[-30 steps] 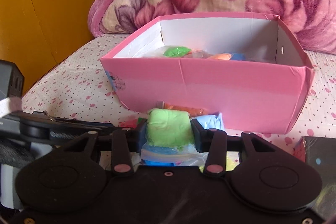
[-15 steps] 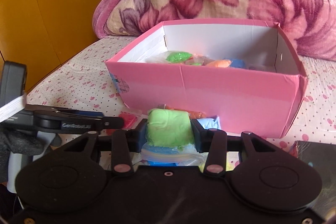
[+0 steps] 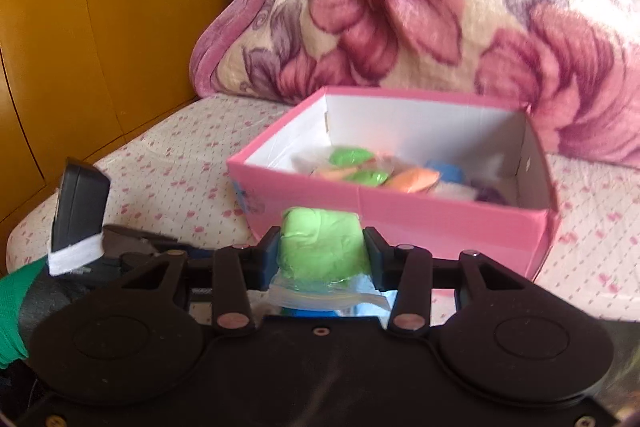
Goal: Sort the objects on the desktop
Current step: 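Carry the light green bag with the right tool into the box and release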
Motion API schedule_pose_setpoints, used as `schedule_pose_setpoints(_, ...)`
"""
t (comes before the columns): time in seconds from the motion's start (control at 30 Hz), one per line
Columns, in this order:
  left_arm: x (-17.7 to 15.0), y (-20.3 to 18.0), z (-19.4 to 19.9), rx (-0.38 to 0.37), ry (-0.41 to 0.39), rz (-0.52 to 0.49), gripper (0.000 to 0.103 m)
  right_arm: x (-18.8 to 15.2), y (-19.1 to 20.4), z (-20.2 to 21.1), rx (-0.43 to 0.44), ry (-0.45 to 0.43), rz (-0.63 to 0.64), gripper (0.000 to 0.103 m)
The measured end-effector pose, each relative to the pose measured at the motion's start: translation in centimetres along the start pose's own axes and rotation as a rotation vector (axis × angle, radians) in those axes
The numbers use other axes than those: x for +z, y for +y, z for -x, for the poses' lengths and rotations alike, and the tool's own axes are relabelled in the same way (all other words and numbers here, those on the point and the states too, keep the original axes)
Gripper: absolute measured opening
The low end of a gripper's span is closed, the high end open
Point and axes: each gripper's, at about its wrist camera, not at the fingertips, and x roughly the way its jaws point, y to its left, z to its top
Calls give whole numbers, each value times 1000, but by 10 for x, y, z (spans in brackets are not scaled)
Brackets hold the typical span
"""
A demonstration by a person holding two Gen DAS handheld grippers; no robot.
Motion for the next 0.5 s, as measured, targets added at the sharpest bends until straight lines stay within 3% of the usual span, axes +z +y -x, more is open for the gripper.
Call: schedule_pose_setpoints(0.5, 3, -11, 13, -110, -23, -7, 38, 62, -44, -55, -116, 105, -42, 43)
